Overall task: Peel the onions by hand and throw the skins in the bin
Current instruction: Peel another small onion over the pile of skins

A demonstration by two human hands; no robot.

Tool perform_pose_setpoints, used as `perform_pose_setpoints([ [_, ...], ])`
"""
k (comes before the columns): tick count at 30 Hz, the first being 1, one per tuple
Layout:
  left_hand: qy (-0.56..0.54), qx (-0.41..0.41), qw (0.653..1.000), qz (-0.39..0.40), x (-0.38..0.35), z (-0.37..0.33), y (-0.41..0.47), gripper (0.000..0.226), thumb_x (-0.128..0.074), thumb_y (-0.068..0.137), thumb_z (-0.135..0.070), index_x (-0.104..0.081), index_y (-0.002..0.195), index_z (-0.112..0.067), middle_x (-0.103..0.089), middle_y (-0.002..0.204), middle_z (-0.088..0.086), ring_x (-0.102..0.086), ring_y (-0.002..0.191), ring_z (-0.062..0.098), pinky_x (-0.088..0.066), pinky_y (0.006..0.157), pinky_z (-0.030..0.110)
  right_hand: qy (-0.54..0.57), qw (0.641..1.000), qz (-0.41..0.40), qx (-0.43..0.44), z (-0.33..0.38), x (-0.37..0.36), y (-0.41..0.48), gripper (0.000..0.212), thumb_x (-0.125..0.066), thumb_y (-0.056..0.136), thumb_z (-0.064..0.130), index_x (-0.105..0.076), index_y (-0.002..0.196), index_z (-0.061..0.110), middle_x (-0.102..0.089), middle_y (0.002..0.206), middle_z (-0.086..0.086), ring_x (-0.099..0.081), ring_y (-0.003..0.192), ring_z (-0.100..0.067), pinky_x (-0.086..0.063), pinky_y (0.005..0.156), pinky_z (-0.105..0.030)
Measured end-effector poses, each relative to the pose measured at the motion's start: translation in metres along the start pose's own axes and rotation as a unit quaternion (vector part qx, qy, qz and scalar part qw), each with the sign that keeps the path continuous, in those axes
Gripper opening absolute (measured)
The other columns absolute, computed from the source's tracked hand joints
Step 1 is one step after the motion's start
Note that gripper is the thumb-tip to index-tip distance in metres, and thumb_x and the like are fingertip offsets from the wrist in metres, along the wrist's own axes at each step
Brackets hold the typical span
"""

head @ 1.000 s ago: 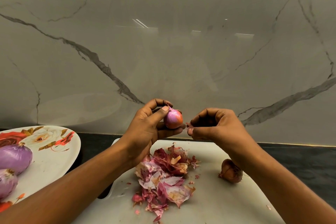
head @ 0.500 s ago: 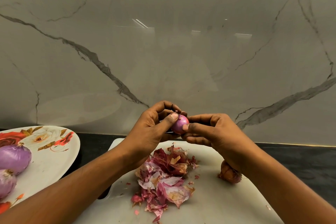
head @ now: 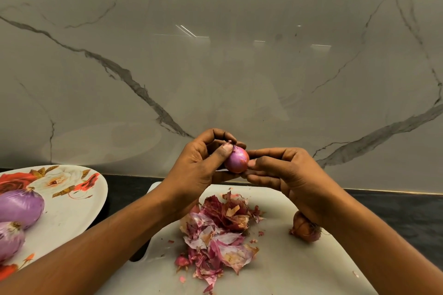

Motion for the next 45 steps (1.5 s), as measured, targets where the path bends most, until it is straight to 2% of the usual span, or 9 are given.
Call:
perform_pose_setpoints([
  [5, 0.034, -0.017, 0.999, 0.004, -0.0037, 0.0019, -0.0025, 0.014, -0.054, 0.106, -0.010, -0.063, 0.117, -0.010, -0.074, 0.114, 0.006, -0.074, 0.108, 0.030, -0.065, 0.083, 0.043, -0.016, 1.000, 0.003, -0.001, -0.0028, -0.0027, -0.0012, 0.038, -0.083, 0.074, 0.017, -0.078, 0.111, 0.010, -0.081, 0.102, -0.014, -0.079, 0.097, -0.030, -0.066, 0.085, -0.033],
  [9, 0.035, -0.018, 0.999, 0.009, -0.0043, 0.0016, -0.0029, 0.014, -0.053, 0.106, -0.009, -0.064, 0.115, -0.011, -0.075, 0.111, 0.000, -0.075, 0.107, 0.027, -0.065, 0.081, 0.041, -0.029, 0.999, -0.001, 0.015, -0.0027, -0.0025, -0.0006, 0.026, -0.079, 0.086, 0.003, -0.079, 0.112, 0.010, -0.081, 0.104, -0.011, -0.079, 0.099, -0.026, -0.065, 0.084, -0.030],
  [13, 0.004, -0.005, 1.000, 0.002, -0.0020, 0.0018, -0.0010, 0.012, -0.052, 0.107, -0.010, -0.062, 0.114, -0.013, -0.075, 0.117, 0.007, -0.074, 0.109, 0.033, -0.064, 0.086, 0.049, -0.089, 0.995, -0.013, 0.038, -0.0016, -0.0029, -0.0014, 0.034, -0.073, 0.089, -0.007, -0.079, 0.113, 0.017, -0.082, 0.102, -0.006, -0.079, 0.099, -0.021, -0.064, 0.085, -0.029],
  [19, -0.034, 0.001, 0.999, -0.009, 0.0016, 0.0026, 0.0015, 0.013, -0.053, 0.106, -0.011, -0.061, 0.113, -0.017, -0.074, 0.122, 0.011, -0.074, 0.111, 0.036, -0.064, 0.087, 0.046, -0.053, 0.998, -0.011, 0.029, 0.0027, -0.0027, -0.0022, 0.026, -0.070, 0.092, -0.005, -0.079, 0.110, 0.012, -0.081, 0.100, -0.013, -0.079, 0.097, -0.026, -0.065, 0.087, -0.032],
  [25, -0.021, 0.012, 0.999, -0.045, 0.0043, 0.0082, 0.0034, 0.013, -0.055, 0.106, -0.011, -0.063, 0.114, -0.017, -0.072, 0.123, 0.012, -0.073, 0.110, 0.035, -0.064, 0.084, 0.042, -0.075, 0.996, -0.042, 0.032, 0.0037, 0.0037, -0.0027, 0.010, -0.072, 0.093, -0.002, -0.078, 0.101, 0.000, -0.079, 0.088, -0.021, -0.080, 0.080, -0.030, -0.065, 0.070, -0.029],
  [32, -0.035, 0.039, 0.998, -0.040, 0.0046, 0.0088, 0.0031, 0.012, -0.056, 0.105, -0.012, -0.064, 0.112, -0.017, -0.071, 0.125, 0.016, -0.073, 0.108, 0.041, -0.064, 0.080, 0.041, -0.177, 0.980, -0.058, 0.065, 0.0025, 0.0046, -0.0004, 0.030, -0.065, 0.094, -0.009, -0.082, 0.090, 0.015, -0.081, 0.083, -0.009, -0.080, 0.081, -0.023, -0.064, 0.074, -0.024],
  [37, -0.004, 0.011, 1.000, 0.002, 0.0018, 0.0030, 0.0012, 0.014, -0.052, 0.107, -0.010, -0.061, 0.118, -0.010, -0.075, 0.122, 0.007, -0.072, 0.114, 0.032, -0.063, 0.090, 0.049, -0.099, 0.994, -0.023, 0.031, 0.0038, 0.0007, -0.0012, 0.016, -0.069, 0.098, 0.006, -0.078, 0.110, 0.008, -0.081, 0.095, -0.015, -0.080, 0.088, -0.032, -0.067, 0.079, -0.036],
  [41, 0.020, 0.006, 0.999, 0.029, -0.0012, 0.0025, -0.0006, 0.018, -0.051, 0.107, -0.011, -0.061, 0.121, -0.007, -0.075, 0.125, 0.003, -0.072, 0.115, 0.027, -0.064, 0.090, 0.047, -0.076, 0.997, 0.000, 0.023, 0.0038, -0.0031, -0.0038, 0.023, -0.076, 0.091, 0.013, -0.077, 0.114, 0.009, -0.081, 0.098, -0.013, -0.080, 0.090, -0.030, -0.066, 0.078, -0.031],
  [45, 0.024, 0.015, 1.000, 0.001, 0.0004, 0.0042, 0.0003, 0.022, -0.060, 0.102, -0.018, -0.068, 0.122, -0.012, -0.076, 0.120, 0.006, -0.074, 0.111, 0.028, -0.064, 0.090, 0.048, -0.052, 0.998, -0.017, 0.030, 0.0031, -0.0005, -0.0025, 0.027, -0.080, 0.087, 0.010, -0.078, 0.113, 0.009, -0.081, 0.098, -0.014, -0.080, 0.090, -0.030, -0.065, 0.077, -0.027],
])
Point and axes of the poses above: each hand's wrist, its own y-axis towards the middle knuckle, its own x-axis out of the back of the hand, z = x × y, the point moved 4 cm from there along y, towards the middle knuckle
